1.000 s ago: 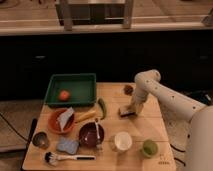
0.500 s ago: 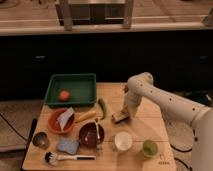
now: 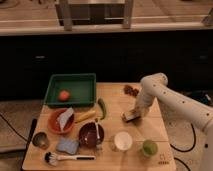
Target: Wipe table surface with eraser
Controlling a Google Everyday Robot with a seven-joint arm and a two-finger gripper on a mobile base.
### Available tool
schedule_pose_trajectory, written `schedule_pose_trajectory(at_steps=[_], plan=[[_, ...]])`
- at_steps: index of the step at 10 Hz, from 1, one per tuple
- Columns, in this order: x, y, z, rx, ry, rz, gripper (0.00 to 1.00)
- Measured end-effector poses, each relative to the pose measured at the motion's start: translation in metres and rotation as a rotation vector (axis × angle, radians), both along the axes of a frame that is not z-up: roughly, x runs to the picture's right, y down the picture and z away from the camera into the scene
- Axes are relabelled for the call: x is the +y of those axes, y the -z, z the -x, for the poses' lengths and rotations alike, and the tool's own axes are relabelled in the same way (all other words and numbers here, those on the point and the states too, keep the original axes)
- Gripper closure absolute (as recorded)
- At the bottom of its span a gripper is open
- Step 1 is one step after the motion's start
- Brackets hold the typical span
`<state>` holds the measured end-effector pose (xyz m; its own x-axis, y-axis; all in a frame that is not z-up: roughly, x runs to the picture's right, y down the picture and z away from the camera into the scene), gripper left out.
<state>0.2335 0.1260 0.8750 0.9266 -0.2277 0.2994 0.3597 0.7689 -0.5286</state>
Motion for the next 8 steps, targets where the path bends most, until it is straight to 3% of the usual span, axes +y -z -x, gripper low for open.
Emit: schedule_pose_trajectory(at_steps=[3, 5, 8], plan=[[-0.014, -0.009, 0.000, 0.003, 0.001, -0.010, 0.95], [-0.020, -0.013, 0.022, -0.019, 0.022, -0.015, 0.95], [-0.020, -0.010, 0.084, -0.096, 0.094, -0.022, 0.95]])
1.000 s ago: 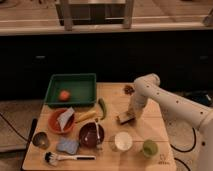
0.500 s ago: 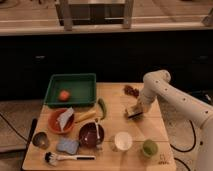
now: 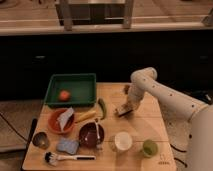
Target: Wipe table surface with eraser
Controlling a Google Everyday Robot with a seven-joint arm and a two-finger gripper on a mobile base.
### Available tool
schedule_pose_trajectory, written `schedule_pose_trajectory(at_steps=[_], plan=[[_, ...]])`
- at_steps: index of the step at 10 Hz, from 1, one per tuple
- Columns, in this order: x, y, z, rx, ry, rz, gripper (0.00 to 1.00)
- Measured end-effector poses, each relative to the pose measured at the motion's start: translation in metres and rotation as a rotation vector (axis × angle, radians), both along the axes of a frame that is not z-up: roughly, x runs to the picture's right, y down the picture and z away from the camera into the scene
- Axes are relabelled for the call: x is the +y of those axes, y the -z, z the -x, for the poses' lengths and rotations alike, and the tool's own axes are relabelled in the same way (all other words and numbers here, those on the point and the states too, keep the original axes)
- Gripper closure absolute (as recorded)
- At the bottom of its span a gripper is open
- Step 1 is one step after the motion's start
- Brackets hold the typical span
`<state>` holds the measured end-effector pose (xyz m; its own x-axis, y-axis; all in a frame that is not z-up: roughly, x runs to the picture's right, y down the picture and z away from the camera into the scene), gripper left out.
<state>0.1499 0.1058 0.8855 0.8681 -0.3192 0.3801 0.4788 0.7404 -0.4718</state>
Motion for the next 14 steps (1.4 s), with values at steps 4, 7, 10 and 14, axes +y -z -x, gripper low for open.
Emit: schedule_pose_trajectory(at_steps=[4, 7, 10, 14], plan=[[0.032, 0.026, 0.023, -0.077, 0.099, 0.012, 0.95], [0.040, 0.029, -0.008, -0.058, 0.090, 0.022, 0.95], [0.038, 0.023, -0.059, 0.001, 0.044, 0.030, 0.95], [0.008, -0.006, -0.053, 0.025, 0.025, 0.019, 0.95]])
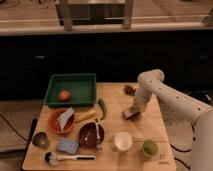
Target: Wipe table surface with eraser
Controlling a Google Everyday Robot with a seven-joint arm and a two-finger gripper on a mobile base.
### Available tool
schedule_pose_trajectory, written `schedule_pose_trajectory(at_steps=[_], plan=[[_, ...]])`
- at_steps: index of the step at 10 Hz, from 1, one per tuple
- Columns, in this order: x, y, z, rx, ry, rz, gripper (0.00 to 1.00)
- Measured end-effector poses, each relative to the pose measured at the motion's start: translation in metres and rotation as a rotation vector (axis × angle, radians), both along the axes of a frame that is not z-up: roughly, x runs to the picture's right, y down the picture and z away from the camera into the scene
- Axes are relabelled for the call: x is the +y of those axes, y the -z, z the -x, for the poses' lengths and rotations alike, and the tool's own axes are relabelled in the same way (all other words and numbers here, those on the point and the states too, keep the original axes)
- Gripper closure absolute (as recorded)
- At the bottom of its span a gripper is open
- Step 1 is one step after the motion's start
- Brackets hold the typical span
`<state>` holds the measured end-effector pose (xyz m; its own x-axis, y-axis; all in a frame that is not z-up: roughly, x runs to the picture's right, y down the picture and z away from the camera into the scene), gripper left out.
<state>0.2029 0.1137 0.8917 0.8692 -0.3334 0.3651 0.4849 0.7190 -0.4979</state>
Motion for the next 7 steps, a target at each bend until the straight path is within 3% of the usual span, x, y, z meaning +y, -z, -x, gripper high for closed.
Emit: schedule_pose_trajectory(at_steps=[2, 4, 7], plan=[[0.001, 0.001, 0.024, -0.033, 0.017, 0.002, 0.95], [0.008, 0.009, 0.052, -0.103, 0.048, -0.002, 0.95], [0.033, 0.031, 0.052, -0.168, 0.071, 0.006, 0.95]])
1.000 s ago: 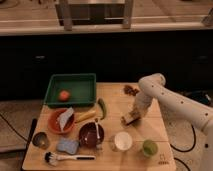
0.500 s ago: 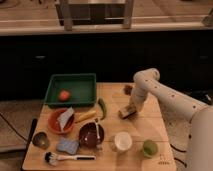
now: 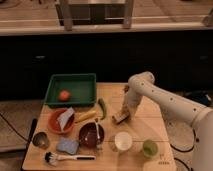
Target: Wipe table surface with eraser
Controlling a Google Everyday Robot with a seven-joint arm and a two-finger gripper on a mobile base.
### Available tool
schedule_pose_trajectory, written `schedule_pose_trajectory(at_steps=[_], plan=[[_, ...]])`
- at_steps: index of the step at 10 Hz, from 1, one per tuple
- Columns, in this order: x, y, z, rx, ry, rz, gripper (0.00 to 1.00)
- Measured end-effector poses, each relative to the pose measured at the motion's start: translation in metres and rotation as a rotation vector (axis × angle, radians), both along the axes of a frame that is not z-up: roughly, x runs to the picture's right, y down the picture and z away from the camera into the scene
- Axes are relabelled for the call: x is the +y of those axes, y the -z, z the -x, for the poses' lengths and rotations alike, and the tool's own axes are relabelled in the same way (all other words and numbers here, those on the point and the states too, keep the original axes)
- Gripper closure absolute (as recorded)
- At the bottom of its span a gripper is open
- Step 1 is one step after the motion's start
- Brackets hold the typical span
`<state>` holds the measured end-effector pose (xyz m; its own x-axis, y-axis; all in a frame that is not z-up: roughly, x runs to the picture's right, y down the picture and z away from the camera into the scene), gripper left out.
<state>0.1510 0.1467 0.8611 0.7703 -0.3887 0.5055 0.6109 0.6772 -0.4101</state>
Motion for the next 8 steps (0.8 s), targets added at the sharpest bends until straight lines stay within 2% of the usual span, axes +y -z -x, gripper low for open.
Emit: schedule_pose_trajectory(at_steps=[3, 5, 8], plan=[[0.013, 0.007, -0.025, 0.000, -0.015, 0.009, 0.95], [0.012, 0.000, -0.060, 0.043, -0.057, 0.012, 0.95], [-0.008, -0.022, -0.073, 0.086, -0.088, 0.006, 0.95]])
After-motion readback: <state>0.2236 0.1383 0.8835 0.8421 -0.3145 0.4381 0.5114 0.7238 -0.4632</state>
